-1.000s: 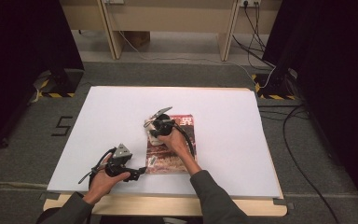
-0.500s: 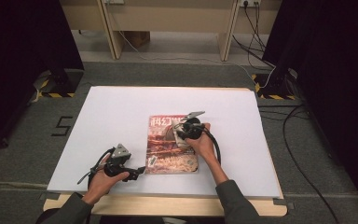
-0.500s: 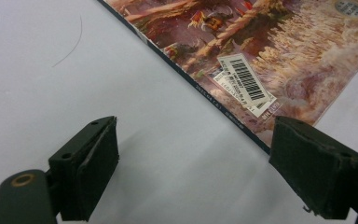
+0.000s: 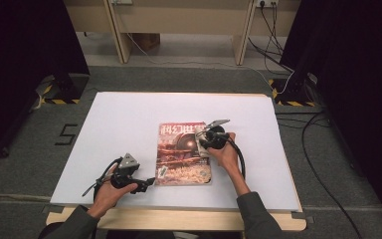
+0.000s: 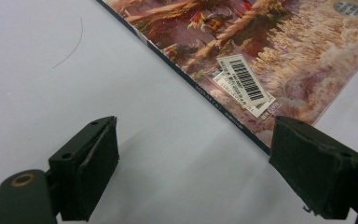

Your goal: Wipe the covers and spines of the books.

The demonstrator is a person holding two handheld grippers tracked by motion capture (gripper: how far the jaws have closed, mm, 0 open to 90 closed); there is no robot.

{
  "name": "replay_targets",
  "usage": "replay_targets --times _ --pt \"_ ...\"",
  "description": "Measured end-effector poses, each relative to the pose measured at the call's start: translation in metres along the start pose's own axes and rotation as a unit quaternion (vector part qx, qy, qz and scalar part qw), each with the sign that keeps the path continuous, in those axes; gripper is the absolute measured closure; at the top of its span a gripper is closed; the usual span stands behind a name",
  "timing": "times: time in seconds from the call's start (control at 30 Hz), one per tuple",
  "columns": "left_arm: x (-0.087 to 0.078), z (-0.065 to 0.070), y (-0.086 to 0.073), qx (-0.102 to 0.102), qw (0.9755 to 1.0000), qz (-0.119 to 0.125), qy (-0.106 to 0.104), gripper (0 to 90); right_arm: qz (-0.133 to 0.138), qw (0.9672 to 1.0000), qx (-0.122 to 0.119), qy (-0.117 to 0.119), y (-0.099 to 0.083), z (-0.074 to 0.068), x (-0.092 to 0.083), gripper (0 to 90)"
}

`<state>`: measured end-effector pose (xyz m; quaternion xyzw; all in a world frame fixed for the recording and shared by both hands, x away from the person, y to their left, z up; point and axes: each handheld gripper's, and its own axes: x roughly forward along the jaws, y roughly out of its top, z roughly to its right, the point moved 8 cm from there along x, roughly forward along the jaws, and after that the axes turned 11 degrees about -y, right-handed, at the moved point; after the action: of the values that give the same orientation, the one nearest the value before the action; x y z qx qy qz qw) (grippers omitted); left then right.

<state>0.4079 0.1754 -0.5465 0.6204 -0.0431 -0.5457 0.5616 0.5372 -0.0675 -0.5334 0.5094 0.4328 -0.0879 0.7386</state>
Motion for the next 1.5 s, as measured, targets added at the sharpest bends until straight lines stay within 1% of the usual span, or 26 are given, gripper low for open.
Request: replay_targets --times 0.1,0.13,0.17,0.23,0.3,0.43,0.63,0.67,0.7,0.8,0.83,0.97,1.07,1.2,1.23,1.27,1.37,1.5 --pt "0.0 -0.001 0.0 0.0 1.0 -0.003 0.001 14.9 0.003 1.0 -0.002 -0.004 0.0 -0.001 0.0 76.4" --pt "0.0 0.0 0.0 -0.001 1.0 -0.002 0.001 14.9 0.003 1.0 0.0 -0.005 0.0 -0.003 0.0 76.5" --pt "0.0 0.0 0.0 0.0 1.0 -0.001 0.0 14.9 0.007 1.0 -0.006 -0.002 0.0 -0.005 0.0 76.5" --pt "0.0 0.0 0.0 0.0 1.0 -0.003 0.001 14.9 0.006 0.9999 -0.013 0.004 0.002 -0.013 0.001 76.5" --pt "0.0 0.0 0.0 0.0 1.0 -0.001 0.001 14.9 0.009 0.9996 -0.022 0.011 0.005 -0.023 0.002 76.5" --pt "0.0 0.0 0.0 0.001 1.0 -0.001 0.001 14.9 0.008 0.9986 -0.045 0.026 0.011 -0.05 0.004 76.4" --pt "-0.001 0.0 0.0 0.001 1.0 -0.001 0.001 14.9 0.015 0.9947 -0.085 0.057 0.017 -0.09 0.005 76.4" --pt "-0.001 0.0 0.0 0.001 1.0 0.0 0.001 14.9 0.016 0.9941 -0.087 0.062 0.018 -0.095 0.005 76.4" --pt "-0.001 0.0 0.001 0.001 1.0 0.001 0.001 14.9 0.015 0.9933 -0.089 0.072 0.018 -0.101 0.005 76.4" --pt "-0.001 0.0 0.0 0.002 1.0 -0.001 0.002 14.9 0.015 0.9912 -0.098 0.088 0.018 -0.114 0.004 76.4" --pt "-0.001 0.0 0.0 0.001 1.0 0.0 0.002 14.9 0.014 0.9907 -0.097 0.095 0.018 -0.117 0.003 76.4" --pt "-0.002 -0.001 0.0 0.0 1.0 0.0 0.002 14.9 0.013 0.989 -0.102 0.106 0.016 -0.128 0.001 76.4" --pt "-0.002 -0.001 0.0 0.002 1.0 0.0 0.002 14.9 0.013 0.9884 -0.098 0.116 0.015 -0.134 -0.001 76.4" --pt "-0.002 -0.001 0.0 0.001 1.0 0.0 0.003 14.9 0.012 0.9857 -0.111 0.126 0.013 -0.144 -0.004 76.4" --pt "-0.003 -0.001 0.001 0.0 1.0 0.002 0.003 14.9 0.01 0.9865 -0.106 0.124 0.012 -0.146 -0.006 76.4" --pt "-0.003 -0.002 0.001 -0.001 1.0 0.002 0.004 14.9 0.015 0.9848 -0.115 0.13 0.011 -0.147 -0.006 76.4" --pt "-0.004 -0.003 0.001 -0.002 1.0 0.004 0.005 14.9 0.011 0.9835 -0.114 0.14 0.006 -0.152 -0.011 76.4" --pt "-0.004 -0.004 0.0 -0.003 1.0 0.003 0.007 14.9 0.013 0.9831 -0.124 0.134 0.001 -0.152 -0.017 76.3"
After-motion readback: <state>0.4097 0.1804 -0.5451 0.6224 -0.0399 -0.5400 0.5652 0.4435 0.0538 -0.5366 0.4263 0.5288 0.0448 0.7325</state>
